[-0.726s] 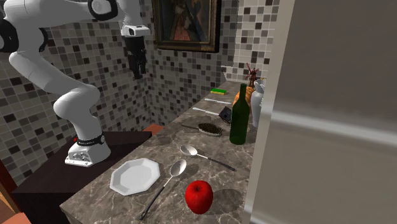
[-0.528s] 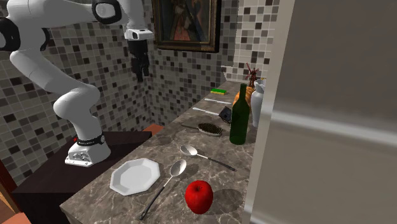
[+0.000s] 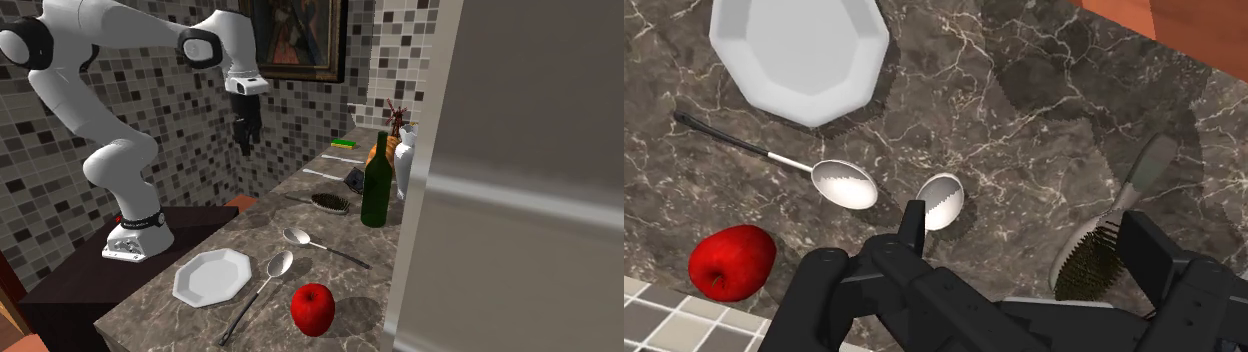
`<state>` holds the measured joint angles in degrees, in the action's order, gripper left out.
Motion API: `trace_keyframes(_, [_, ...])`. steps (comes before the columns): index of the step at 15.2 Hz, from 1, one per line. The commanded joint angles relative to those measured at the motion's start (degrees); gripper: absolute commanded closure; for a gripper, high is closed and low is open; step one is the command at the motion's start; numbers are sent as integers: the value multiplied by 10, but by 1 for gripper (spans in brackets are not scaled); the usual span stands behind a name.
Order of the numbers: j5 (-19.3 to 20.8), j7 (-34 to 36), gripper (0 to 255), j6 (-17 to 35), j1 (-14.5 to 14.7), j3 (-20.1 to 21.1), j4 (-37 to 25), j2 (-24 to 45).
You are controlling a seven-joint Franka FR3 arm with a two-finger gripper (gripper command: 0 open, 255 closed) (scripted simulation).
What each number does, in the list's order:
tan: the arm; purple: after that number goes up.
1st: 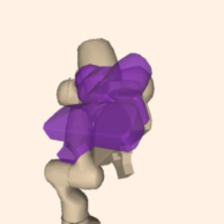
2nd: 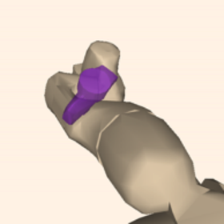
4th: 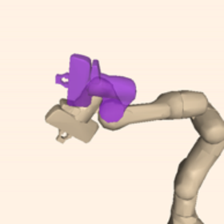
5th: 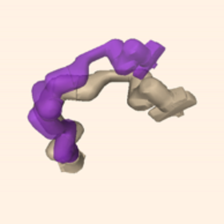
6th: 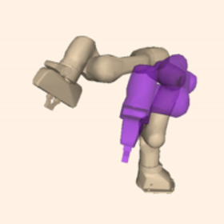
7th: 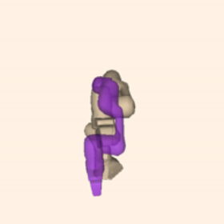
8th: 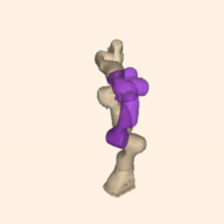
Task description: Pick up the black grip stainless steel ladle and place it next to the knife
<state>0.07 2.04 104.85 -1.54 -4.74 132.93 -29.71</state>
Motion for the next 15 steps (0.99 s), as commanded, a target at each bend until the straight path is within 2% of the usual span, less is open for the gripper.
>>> trace_keyframes(1, [-4, 6, 0, 37, -3, -5, 2, 35])
trace_keyframes(8, [-28, 18, 0, 137, -12, -25, -31, 173])
trace_keyframes(15, [-69, 18, 0, 210, -22, -42, -97, 321])
